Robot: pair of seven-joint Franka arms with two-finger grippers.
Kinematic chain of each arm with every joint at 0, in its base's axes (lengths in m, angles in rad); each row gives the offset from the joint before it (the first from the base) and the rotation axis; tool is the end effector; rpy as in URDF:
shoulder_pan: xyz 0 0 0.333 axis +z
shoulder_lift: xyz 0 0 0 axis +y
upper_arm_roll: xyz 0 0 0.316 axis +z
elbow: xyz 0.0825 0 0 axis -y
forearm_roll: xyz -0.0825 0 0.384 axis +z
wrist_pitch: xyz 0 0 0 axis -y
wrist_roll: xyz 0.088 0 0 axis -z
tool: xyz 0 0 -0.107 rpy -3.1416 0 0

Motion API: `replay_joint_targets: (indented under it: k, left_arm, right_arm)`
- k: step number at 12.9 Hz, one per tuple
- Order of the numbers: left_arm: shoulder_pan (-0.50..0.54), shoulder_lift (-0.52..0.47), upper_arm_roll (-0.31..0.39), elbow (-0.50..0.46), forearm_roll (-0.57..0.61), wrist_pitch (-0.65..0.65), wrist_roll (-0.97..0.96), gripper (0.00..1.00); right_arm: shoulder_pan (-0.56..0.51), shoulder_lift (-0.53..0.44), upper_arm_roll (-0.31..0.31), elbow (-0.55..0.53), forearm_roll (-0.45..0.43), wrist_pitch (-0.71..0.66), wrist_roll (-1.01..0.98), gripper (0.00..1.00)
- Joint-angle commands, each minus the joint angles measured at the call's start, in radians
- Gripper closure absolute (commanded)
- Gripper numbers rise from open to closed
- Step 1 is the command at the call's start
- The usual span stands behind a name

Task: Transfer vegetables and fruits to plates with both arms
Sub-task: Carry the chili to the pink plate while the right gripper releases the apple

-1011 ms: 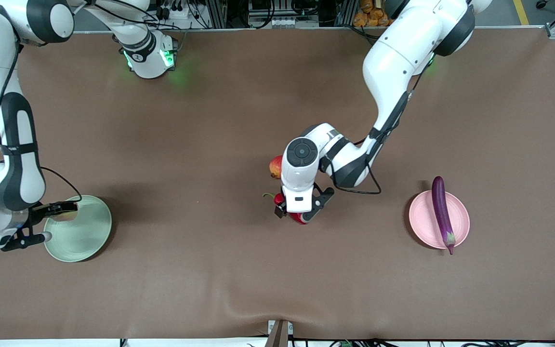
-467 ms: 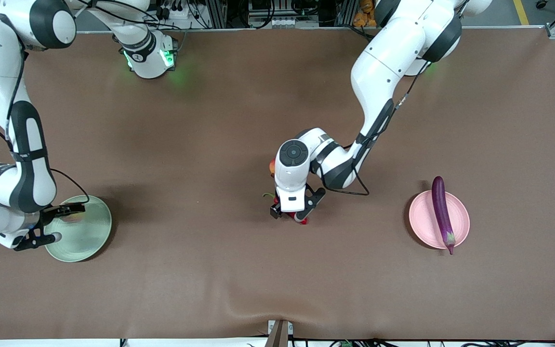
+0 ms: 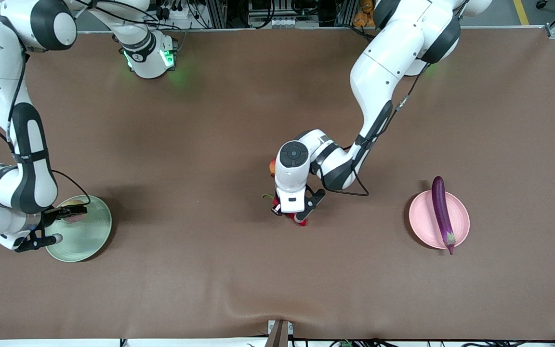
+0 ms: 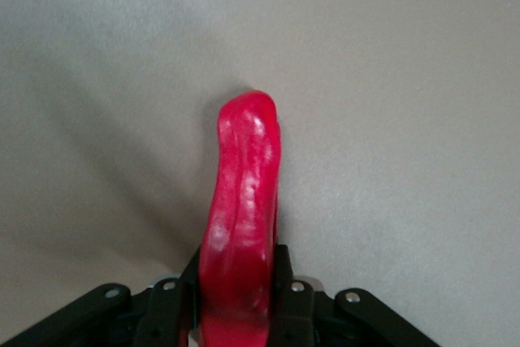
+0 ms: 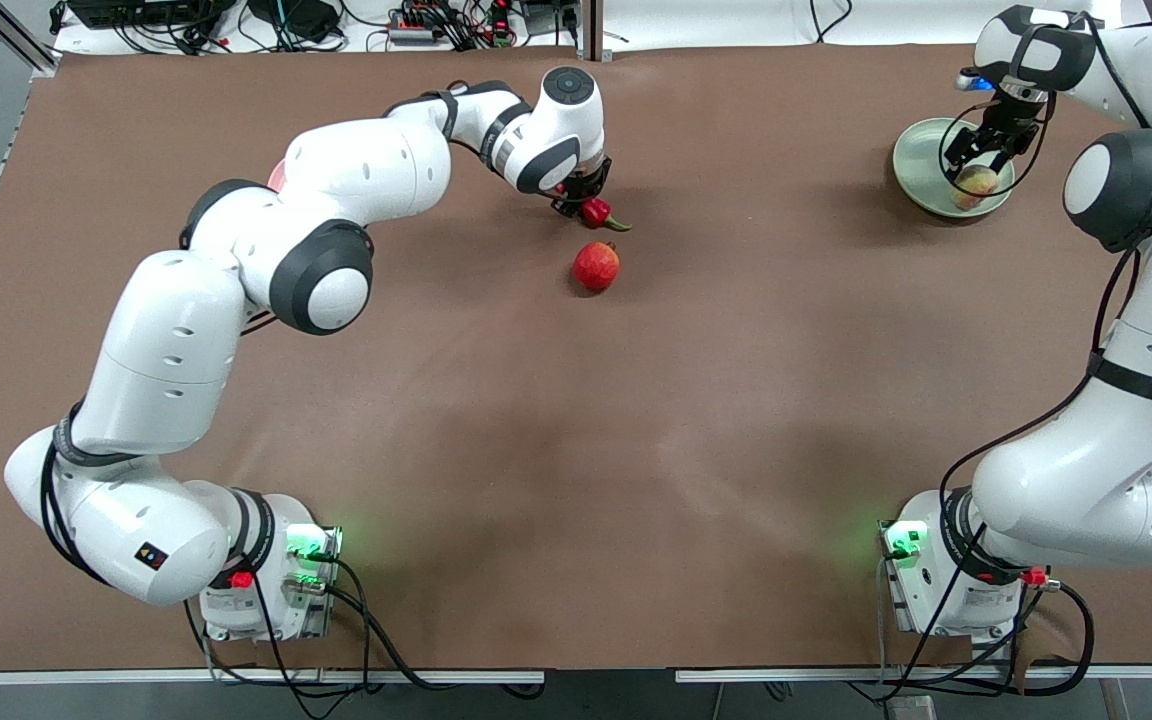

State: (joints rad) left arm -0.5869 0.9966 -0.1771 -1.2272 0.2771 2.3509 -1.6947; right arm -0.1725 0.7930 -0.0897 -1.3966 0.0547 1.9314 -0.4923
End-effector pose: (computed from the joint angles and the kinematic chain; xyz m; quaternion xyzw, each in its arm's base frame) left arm 0.5830 -0.4996 0.1797 0.9102 0.4064 0.0558 0.0562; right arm 0.6815 -0.1674 0.2160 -0.9857 -0.1102 0.1216 0.0383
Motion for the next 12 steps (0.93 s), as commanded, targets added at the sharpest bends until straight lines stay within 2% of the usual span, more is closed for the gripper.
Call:
replay_joint_targets:
  k: [1,4,6,9,12]
  left_arm:
    - [0.074,-0.058,-0.005,0.018,0.004,-0.092,0.07,1.0]
    - [0.189,-0.163,-0.058,0.018,-0.033,-0.234,0.255,1.0]
    - [0.235,-0.223,-0.059,0.015,-0.067,-0.292,0.402,1.0]
    - [0.342,-0.346,-0.079,-0.046,-0.156,-0.376,0.622,1.0]
    - [0.51,-0.488,-0.142,-0.199,-0.191,-0.394,0.882,1.0]
  right_arm:
    - [0.03,-0.035,0.028,0.06,0.008,-0.117,0.107,0.0]
    - [0.122,-0.041,0.044,0.174,0.005,-0.334,0.405,0.0]
    - [0.175,-0.05,0.068,0.198,0.023,-0.403,0.583,0.0]
    - [0.215,-0.064,0.113,0.202,0.21,-0.408,0.91,0.0]
    - [0.27,-0.063,0.153,0.202,0.358,-0.346,1.107,0.0]
